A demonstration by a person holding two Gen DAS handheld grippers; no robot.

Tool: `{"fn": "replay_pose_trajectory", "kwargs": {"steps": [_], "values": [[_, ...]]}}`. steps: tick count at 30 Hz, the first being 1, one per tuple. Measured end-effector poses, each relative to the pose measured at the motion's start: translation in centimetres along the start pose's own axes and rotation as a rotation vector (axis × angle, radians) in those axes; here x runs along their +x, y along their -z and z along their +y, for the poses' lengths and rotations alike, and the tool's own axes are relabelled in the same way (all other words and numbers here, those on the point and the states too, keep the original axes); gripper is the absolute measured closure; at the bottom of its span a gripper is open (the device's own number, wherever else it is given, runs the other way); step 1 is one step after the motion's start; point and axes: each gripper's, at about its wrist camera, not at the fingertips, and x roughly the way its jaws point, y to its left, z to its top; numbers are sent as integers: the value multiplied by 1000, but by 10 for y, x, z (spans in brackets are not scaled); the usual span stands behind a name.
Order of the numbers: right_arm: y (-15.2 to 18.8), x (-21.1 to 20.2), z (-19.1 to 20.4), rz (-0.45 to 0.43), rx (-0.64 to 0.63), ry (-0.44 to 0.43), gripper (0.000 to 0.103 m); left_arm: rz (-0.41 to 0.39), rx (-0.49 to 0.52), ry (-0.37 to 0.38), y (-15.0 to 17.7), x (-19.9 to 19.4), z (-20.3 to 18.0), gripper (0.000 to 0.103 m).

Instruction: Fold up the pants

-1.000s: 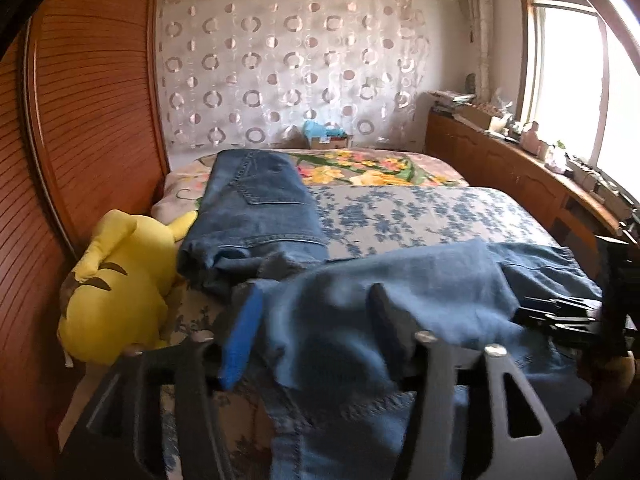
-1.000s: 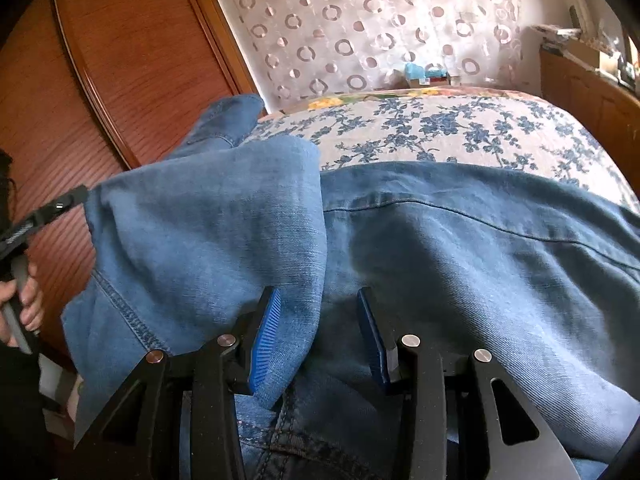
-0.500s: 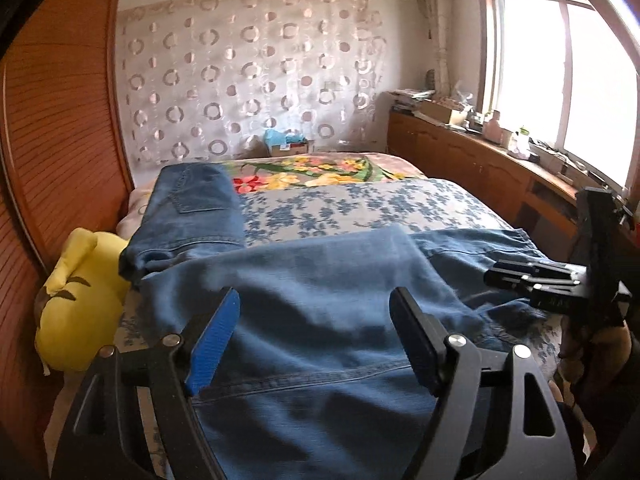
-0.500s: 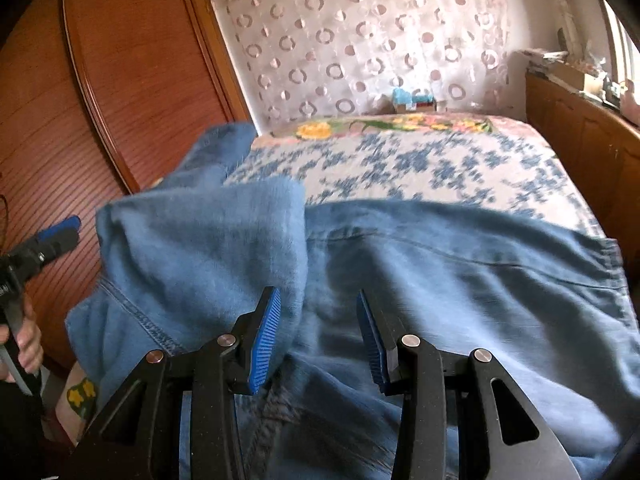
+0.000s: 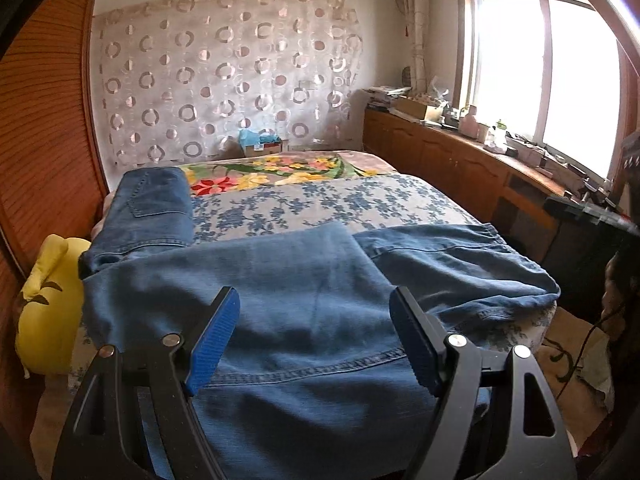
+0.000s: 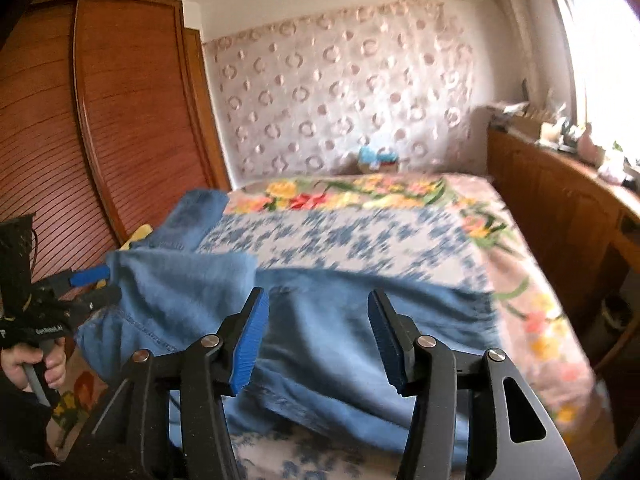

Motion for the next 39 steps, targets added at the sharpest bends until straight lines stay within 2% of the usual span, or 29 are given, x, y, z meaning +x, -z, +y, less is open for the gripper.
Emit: {"fn": "replay_pose_trajectory", "kwargs": {"steps": [5, 10, 22, 25, 29, 33, 39], "values": [[-8, -36, -20, -24, -73, 100, 49, 6, -3, 19, 1, 4, -11, 25], [-4, -56, -32, -18, -74, 164, 49, 40, 3, 38, 11, 13, -25, 25], [62, -28, -49, 160, 18, 219, 49, 178, 15, 87, 50, 46, -48, 25], [69, -26, -55, 199, 43, 231, 49, 198, 13, 83, 62, 50, -51, 25], [72, -29, -62, 218, 76, 245, 49, 190, 5, 81, 69, 51, -52, 25], [61, -23, -66, 240, 91, 253, 49, 183, -3, 78, 70, 50, -52, 25], [63, -3, -72, 277, 70, 287, 49, 178, 2, 75, 70, 50, -52, 24]]}}
